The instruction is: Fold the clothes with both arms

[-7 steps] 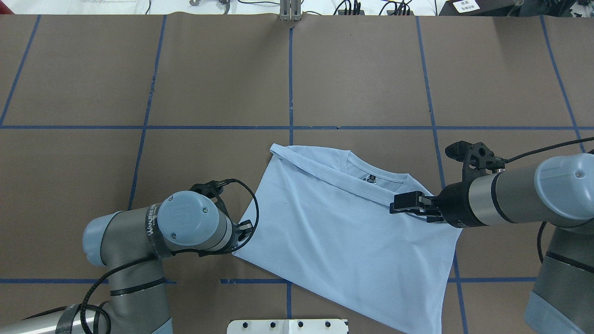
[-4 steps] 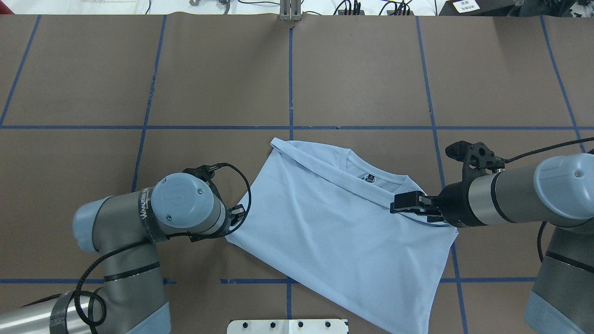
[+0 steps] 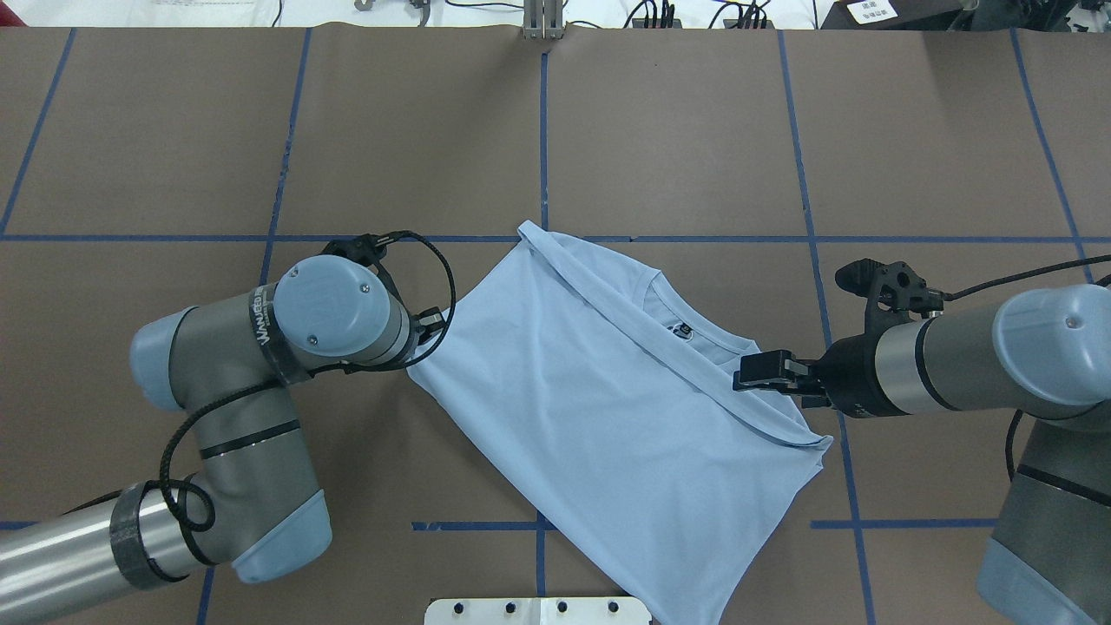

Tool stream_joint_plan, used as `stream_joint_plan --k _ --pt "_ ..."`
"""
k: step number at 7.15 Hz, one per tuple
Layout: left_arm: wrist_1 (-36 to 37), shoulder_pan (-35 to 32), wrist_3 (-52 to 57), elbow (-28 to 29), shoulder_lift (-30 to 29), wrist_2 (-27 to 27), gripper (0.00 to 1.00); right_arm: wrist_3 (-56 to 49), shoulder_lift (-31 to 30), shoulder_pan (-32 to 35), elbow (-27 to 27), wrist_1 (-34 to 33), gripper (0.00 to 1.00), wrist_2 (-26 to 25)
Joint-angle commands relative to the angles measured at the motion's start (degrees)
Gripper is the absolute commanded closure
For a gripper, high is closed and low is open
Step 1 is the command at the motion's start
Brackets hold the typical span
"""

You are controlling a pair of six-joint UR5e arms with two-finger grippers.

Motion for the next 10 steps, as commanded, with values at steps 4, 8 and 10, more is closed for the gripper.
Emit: stream_joint_plan --k 4,8,10 --pt "-20.1 -12.4 19.0 25.3 -11.0 5.6 1.00 0.3 0.6 0.5 -0.6 0.0 0.00 -0.1" --pt "-41.8 -12.7 23.5 40.0 -15.6 12.3 1.00 0.2 0.9 0.6 -1.2 0.0 0.00 -1.4" --pt "-41.9 -12.9 23.5 40.6 -15.7 12.0 0.01 -0.4 3.7 0.7 -2.3 -1.0 0.00 -1.3"
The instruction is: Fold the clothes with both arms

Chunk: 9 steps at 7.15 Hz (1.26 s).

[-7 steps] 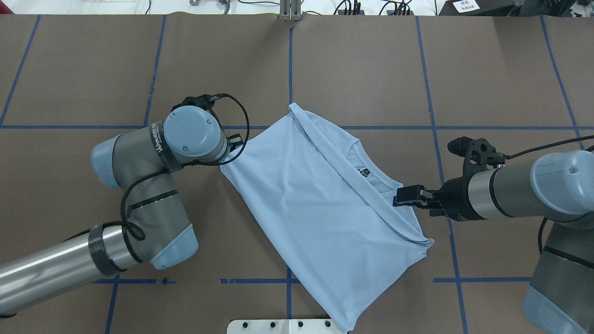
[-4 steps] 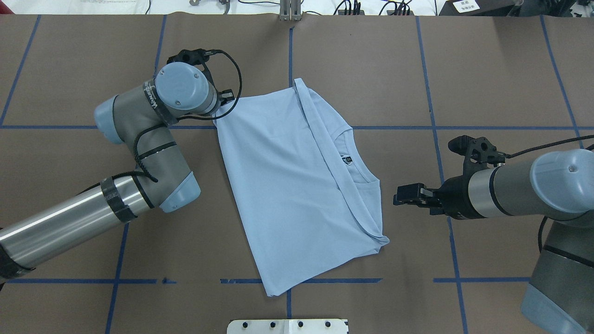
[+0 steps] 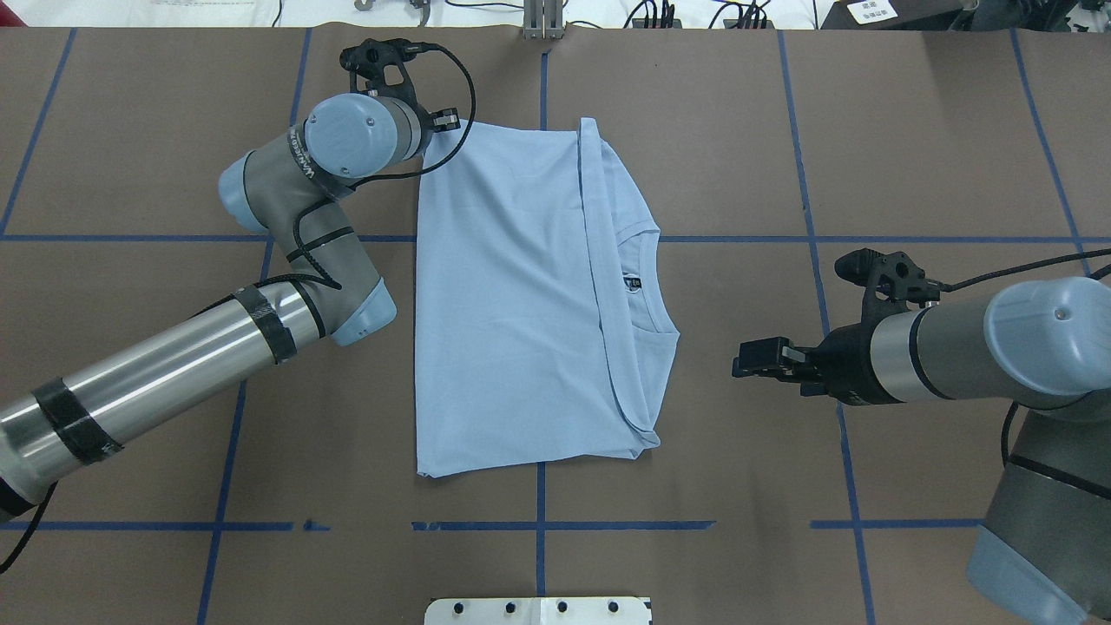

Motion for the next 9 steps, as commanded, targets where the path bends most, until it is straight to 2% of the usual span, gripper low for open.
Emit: stream_joint_plan --k 1,2,3,4,5,6,7,8,9 --pt "-0.4 -1.5 3.0 0.5 0.0 -3.3 0.00 -0.5 4.3 0.7 -2.9 -1.7 0.00 -0.1" --pt "0.1 -4.0 4.4 -0.4 0.8 -11.1 0.00 -3.6 7.4 0.9 -4.3 -5.5 0.00 -0.1" --pt "1.6 -4.4 4.6 -2.4 2.0 -14.3 0.00 -10.3 11.9 0.9 -4.3 -13.6 0.00 -0.1" --pt "5.8 -4.6 7.5 -7.4 4.9 -16.8 0.00 -15.0 18.1 0.9 -4.8 -23.2 0.00 -0.3" --pt "11.6 -4.6 12.0 -14.2 8.6 -19.6 0.00 -18.6 23.9 0.6 -7.7 -28.9 0.00 -0.7" --pt "16.9 -4.6 14.3 -22.4 12.6 -22.4 0.00 -21.5 27.3 -0.4 -10.8 -28.9 0.00 -1.6" --pt "20.8 -4.6 14.2 -29.3 15.4 -23.6 0.00 -24.3 28.2 -2.4 -12.3 -28.9 0.00 -2.8" --pt "23.1 -4.6 14.2 -34.5 17.6 -23.9 0.00 -27.1 28.1 -4.9 -13.5 -29.0 0.00 -5.7" --pt "23.5 -4.6 13.9 -36.5 18.9 -23.9 0.00 -27.9 28.3 -8.2 -15.4 -29.0 0.00 -10.2"
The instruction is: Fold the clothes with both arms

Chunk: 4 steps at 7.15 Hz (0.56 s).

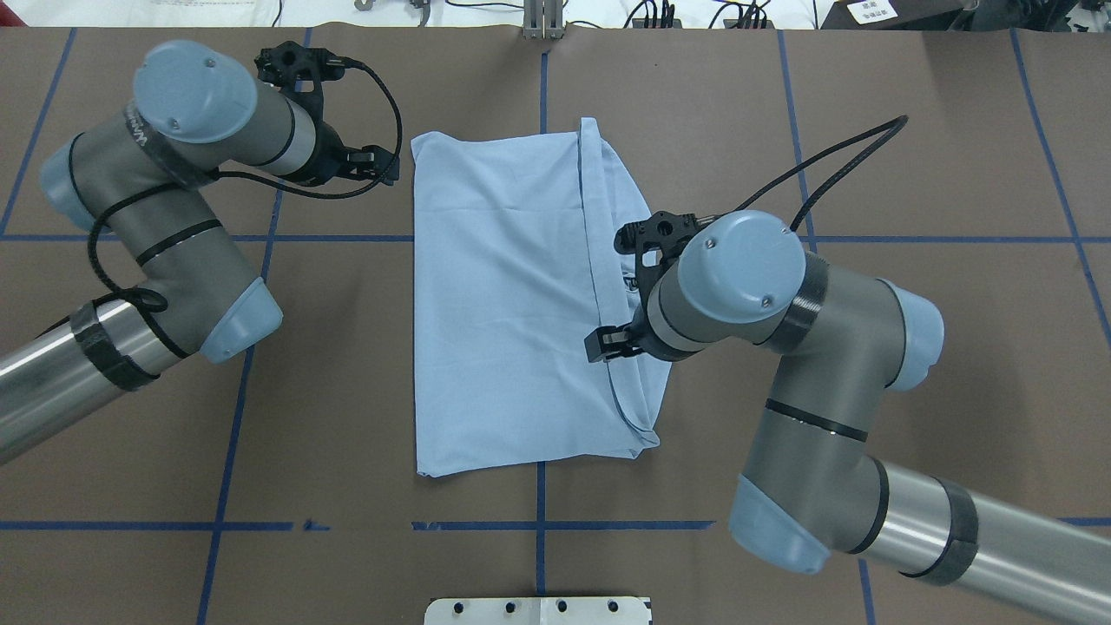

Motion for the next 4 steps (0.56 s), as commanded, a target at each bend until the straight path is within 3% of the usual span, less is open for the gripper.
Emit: stream_joint_plan --k 1,4 --pt "1.8 0.4 -0.6 -4.5 2.5 -0.5 0.00 -4.8 0.3 -4.4 -3.6 -0.4 0.00 -5.6" --pt "1.5 0.9 -0.7 -4.2 3.3 -0.6 0.00 -6.2 0.0 -5.0 -5.7 -0.5 0.00 -5.6"
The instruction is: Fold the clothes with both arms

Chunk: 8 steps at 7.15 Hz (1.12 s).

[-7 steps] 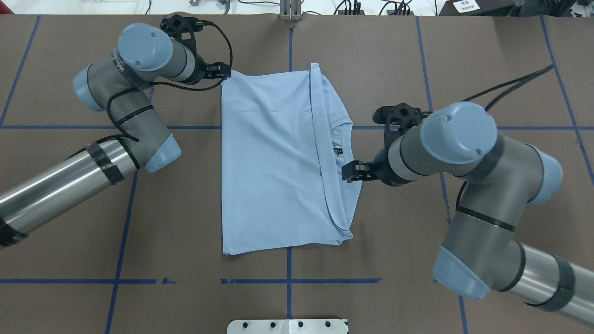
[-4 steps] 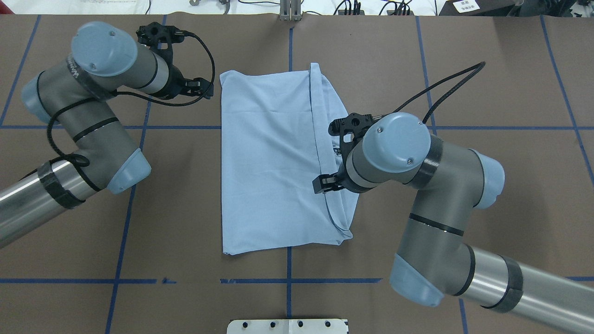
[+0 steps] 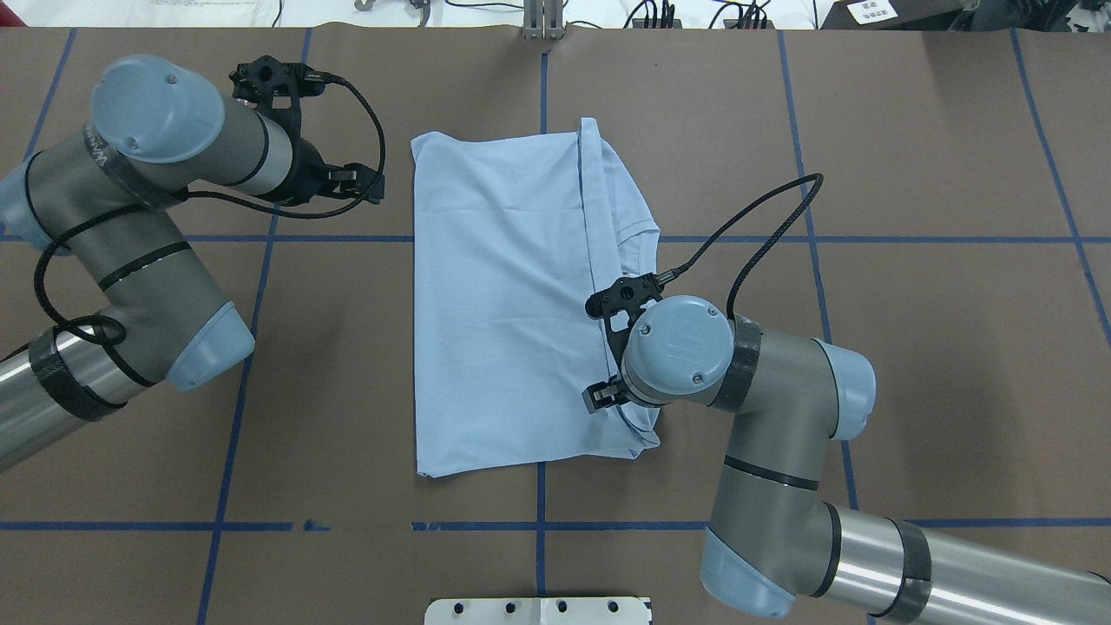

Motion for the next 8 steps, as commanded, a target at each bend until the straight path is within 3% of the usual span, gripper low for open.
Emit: stream_joint_plan --k 1,8 --pt "-0.4 0.2 -0.1 0.6 0.3 0.0 0.00 -0.9 -0.1 -0.2 -0.7 -0.8 0.00 0.0" --pt "-0.8 1.3 -2.1 0.6 0.5 0.1 0.00 -0.9 -0.6 -0.7 -1.7 -1.1 0.00 -0.1"
